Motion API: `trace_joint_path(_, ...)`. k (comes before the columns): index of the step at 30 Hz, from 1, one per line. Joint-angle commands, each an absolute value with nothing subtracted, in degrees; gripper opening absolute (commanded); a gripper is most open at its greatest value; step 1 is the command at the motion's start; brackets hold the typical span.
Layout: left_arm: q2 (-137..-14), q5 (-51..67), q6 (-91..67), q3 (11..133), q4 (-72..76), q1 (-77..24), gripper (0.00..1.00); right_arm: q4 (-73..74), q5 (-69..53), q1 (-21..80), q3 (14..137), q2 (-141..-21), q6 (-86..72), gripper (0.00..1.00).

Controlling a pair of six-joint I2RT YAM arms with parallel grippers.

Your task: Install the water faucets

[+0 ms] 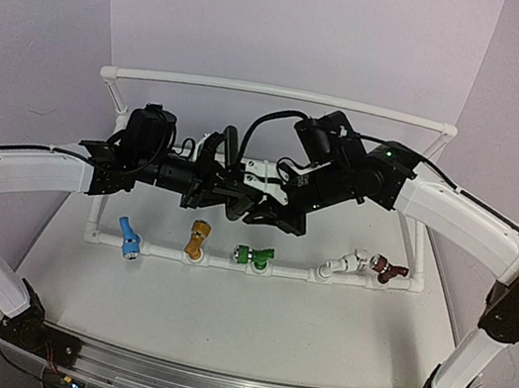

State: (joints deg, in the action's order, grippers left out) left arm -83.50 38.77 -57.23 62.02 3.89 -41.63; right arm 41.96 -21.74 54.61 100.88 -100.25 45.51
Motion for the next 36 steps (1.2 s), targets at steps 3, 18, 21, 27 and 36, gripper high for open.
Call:
trace_joint_path(3,-85.8,46.1,-55.9,64.1,5.8,-41.7,0.00,42.2,-24.8,55.6,103.9,-99.4,50.1,0.00)
trace_joint_path(18,-80.6,42.6,-61.7,59.7,13.3,-35.5,0.00,41.7,-15.7,53.7,102.2,-91.6,45.0,0.98)
trace_joint_path(21,-80.7,41.4,-62.2,60.1,12.6,-34.1,0.00,41.0,-18.6,48.9,101.2,-88.2,42.4,0.98)
trace_joint_path(27,-78.7,34.8,-59.2,59.6,9.7,-33.8,0.00,41.8,-15.8,36.6,99.2,-87.9,40.5,0.98)
trace_joint_path(36,-77.6,33.6,-57.8,59.8,7.3,-33.8,0.00,51.8,-12.8,19.8,101.9,-102.8,46.6,0.86)
